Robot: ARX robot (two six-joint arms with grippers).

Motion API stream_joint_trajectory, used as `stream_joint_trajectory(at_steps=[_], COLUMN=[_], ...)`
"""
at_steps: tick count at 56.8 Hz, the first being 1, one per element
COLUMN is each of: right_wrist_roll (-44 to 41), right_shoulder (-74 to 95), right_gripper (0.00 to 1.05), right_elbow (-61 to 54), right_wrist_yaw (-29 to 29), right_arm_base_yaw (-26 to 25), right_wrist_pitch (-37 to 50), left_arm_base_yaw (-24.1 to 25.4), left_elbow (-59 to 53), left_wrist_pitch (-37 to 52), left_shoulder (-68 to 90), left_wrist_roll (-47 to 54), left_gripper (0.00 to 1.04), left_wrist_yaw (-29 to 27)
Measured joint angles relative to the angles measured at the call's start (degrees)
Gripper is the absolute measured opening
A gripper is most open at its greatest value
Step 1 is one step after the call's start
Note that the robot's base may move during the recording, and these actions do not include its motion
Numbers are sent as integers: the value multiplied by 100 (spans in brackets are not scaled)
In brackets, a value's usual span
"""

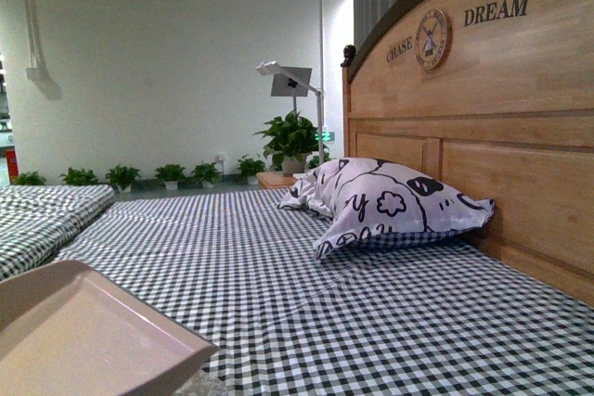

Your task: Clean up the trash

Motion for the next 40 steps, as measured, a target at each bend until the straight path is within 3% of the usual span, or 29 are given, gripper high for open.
stream_joint_trajectory(at_steps=[16,40], right_wrist_roll=[0,0], right_shoulder=[0,0], right_gripper=[19,19], right_elbow=[0,0], right_wrist_yaw=[2,0], right_arm_base_yaw=[0,0], right_wrist_pitch=[0,0], left_arm_base_yaw=[79,256], left_elbow=[181,181], left_wrist_pitch=[-713,-903], left_shoulder=[87,424], left_wrist_roll=[815,1318], left_gripper=[27,27], left_wrist_yaw=[-7,-87])
